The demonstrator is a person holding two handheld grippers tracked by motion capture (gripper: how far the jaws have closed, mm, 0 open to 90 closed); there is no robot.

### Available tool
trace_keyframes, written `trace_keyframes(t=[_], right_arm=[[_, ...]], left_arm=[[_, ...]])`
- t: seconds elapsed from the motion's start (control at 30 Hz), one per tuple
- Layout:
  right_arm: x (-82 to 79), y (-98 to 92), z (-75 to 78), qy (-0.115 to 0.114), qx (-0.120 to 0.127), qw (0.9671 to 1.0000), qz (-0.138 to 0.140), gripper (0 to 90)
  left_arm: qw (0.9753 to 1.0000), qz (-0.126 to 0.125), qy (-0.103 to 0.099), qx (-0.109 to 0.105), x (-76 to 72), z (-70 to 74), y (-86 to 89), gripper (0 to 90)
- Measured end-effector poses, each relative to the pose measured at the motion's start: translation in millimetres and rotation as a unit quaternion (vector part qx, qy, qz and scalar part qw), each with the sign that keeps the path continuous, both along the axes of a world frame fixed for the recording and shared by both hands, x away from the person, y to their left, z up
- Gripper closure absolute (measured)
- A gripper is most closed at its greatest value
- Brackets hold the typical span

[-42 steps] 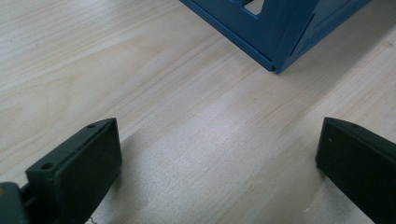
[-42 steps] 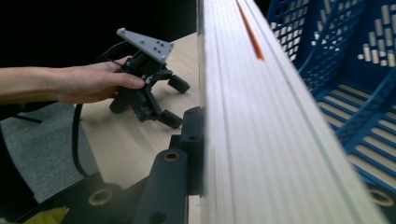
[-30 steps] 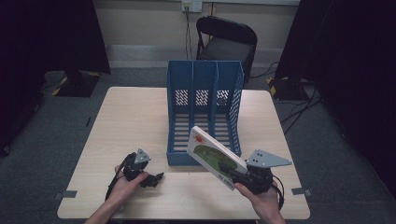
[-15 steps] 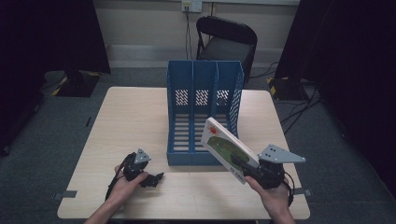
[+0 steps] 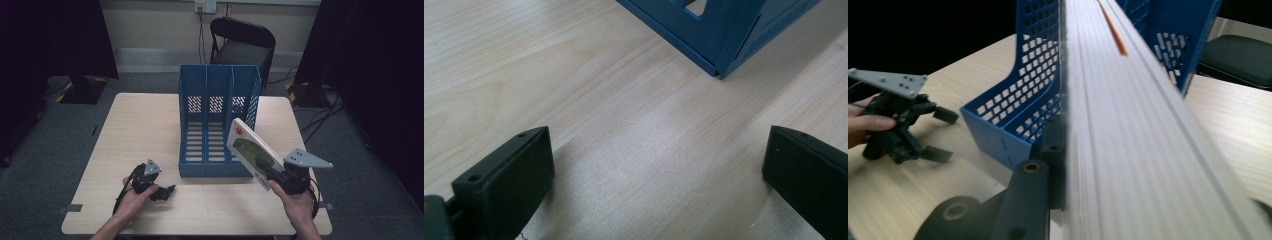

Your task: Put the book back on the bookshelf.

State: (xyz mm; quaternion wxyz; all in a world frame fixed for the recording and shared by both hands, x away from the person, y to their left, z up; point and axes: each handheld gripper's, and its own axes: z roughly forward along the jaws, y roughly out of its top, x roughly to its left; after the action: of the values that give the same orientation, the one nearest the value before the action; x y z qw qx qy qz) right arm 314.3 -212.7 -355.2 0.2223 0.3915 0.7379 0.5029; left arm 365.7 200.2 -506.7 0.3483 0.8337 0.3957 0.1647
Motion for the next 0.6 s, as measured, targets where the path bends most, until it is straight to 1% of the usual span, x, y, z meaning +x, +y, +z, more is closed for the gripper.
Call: trace_keyframes(t=[0.03,0.07,0.17,0.2,0.27,0.37,0.43,0.47,0.53,0.6], right_arm=[[3.3,0.1,1.3,0.002,0.001,0.9999,-0.012,76.5],[3.3,0.1,1.3,0.002,0.001,0.9999,-0.012,76.5],[8.4,0.2,1.4,0.005,-0.004,0.9994,-0.033,76.5],[12.2,-0.4,0.3,0.008,-0.004,0.999,-0.045,76.5],[13.5,-0.6,0.0,0.008,-0.005,0.9988,-0.048,76.5],[20.0,-0.7,-0.1,0.008,-0.005,0.998,-0.062,76.5],[26.6,1.9,0.0,0.007,-0.01,0.9971,-0.075,76.6],[26.6,1.9,0.0,0.007,-0.01,0.9971,-0.075,76.6],[33.4,5.4,-2.9,0.006,-0.015,0.996,-0.088,76.5],[35.4,6.1,-3.7,0.008,-0.016,0.9958,-0.09,76.5]], left_arm=[[1.0,0.0,0.0,0.0,0.1,0.0,0.0,0.0],[1.0,0.0,0.0,0.0,0.1,0.0,0.0,0.0],[1.0,0.0,-0.001,0.0,0.1,-0.1,0.0,0.0],[1.0,0.0,-0.001,0.0,0.1,0.0,0.0,0.0],[1.0,0.0,0.0,0.0,0.0,0.0,0.0,0.0],[1.0,0.0,0.0,0.0,0.1,0.0,0.0,0.0],[1.0,0.0,0.0,0.0,0.1,0.0,0.0,0.0],[1.0,0.0,0.0,0.0,0.1,0.0,0.0,0.0],[1.0,0.0,-0.001,-0.001,0.0,-0.1,-0.1,0.0],[1.0,0.0,0.0,0.0,0.1,0.0,0.0,0.0]])
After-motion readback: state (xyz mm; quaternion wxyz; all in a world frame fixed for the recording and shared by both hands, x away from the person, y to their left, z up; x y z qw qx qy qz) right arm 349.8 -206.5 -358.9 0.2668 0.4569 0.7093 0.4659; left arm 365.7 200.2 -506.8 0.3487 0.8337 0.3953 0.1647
